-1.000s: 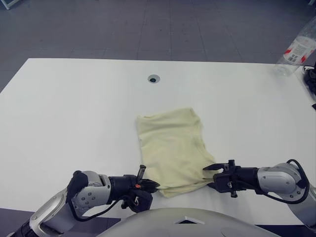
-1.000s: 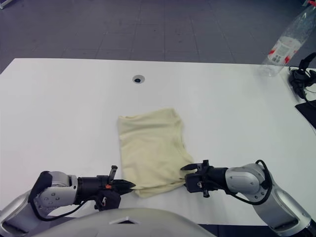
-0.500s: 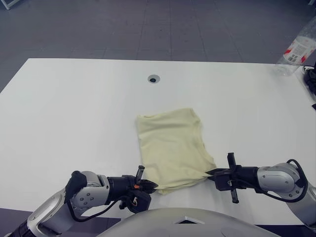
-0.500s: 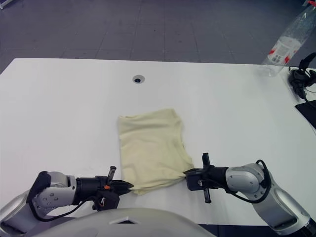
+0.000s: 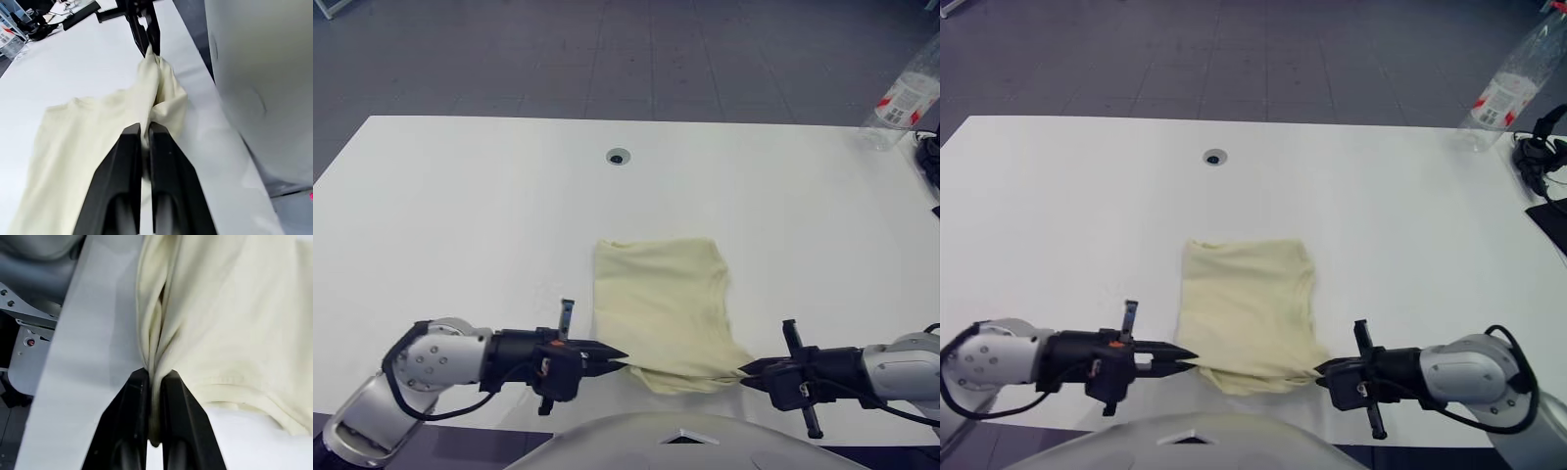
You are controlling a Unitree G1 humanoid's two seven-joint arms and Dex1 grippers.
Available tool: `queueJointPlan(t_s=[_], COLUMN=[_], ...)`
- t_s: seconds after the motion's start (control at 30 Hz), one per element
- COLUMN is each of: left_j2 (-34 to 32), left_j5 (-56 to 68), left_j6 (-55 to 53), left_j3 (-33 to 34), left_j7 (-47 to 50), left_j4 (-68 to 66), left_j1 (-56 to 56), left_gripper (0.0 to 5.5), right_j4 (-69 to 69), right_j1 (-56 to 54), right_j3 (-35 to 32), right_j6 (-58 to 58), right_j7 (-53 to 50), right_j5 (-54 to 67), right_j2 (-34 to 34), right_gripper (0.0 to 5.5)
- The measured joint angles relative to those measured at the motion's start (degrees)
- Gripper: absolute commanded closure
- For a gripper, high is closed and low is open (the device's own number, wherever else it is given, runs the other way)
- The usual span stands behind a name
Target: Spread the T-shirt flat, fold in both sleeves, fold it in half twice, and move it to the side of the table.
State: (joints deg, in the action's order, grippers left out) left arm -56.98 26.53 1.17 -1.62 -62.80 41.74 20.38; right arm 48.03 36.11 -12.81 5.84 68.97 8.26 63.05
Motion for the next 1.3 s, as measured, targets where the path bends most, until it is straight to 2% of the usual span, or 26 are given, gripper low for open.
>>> queueJointPlan(t_s=[0.13,0.2,0.37,0.47,0.6,0.7,0.8,0.97,1.07,1.3], left_j2=[-1.2,-1.2,-0.4,0.6,2.8,4.0,4.6,7.1,9.1,12.4], left_j5=[8.1,11.1,12.0,11.8,10.5,7.6,5.7,1.5,-0.7,-3.3], left_j6=[-1.9,-3.3,-5.6,-6.6,-8.1,-8.8,-10.3,-11.6,-12.6,-14.9], left_j3=[7.1,8.9,8.6,7.2,4.5,2.2,0.1,-1.5,-3.6,-5.4], left_j7=[-4.5,-5.1,-5.9,-5.9,-5.0,-4.5,-4.1,-0.8,0.7,4.4], left_j4=[0.4,0.5,-2.3,-5.4,-9.6,-12.0,-14.5,-19.0,-20.7,-21.7], left_j1=[5.9,5.4,2.4,-0.8,-5.3,-7.3,-9.4,-13.8,-15.7,-19.4], left_gripper=[5.45,5.45,5.45,5.45,5.45,5.45,5.45,5.45,5.45,5.45], right_j4=[3.4,4.0,-0.5,-4.3,-11.7,-15.7,-21.0,-32.3,-36.8,-41.7], right_j1=[1.8,1.8,-4.9,-15.4,-33.7,-42.0,-49.7,-59.4,-59.9,-59.4], right_j3=[-8.8,-12.2,-10.8,-7.1,4.0,11.2,20.0,31.6,33.5,33.6], right_j6=[2.2,4.4,7.3,11.4,18.2,22.3,25.0,22.9,21.4,18.3], right_j7=[5.6,8.4,9.6,9.0,9.2,10.3,11.9,13.2,13.2,13.4], right_j5=[9.0,13.6,16.5,21.7,25.3,25.0,21.6,12.2,9.5,7.4], right_j2=[0.0,0.4,3.4,5.8,6.8,6.4,3.6,-4.4,-6.5,-7.9], right_gripper=[5.34,5.34,5.34,5.35,5.35,5.35,5.35,5.35,5.35,5.35])
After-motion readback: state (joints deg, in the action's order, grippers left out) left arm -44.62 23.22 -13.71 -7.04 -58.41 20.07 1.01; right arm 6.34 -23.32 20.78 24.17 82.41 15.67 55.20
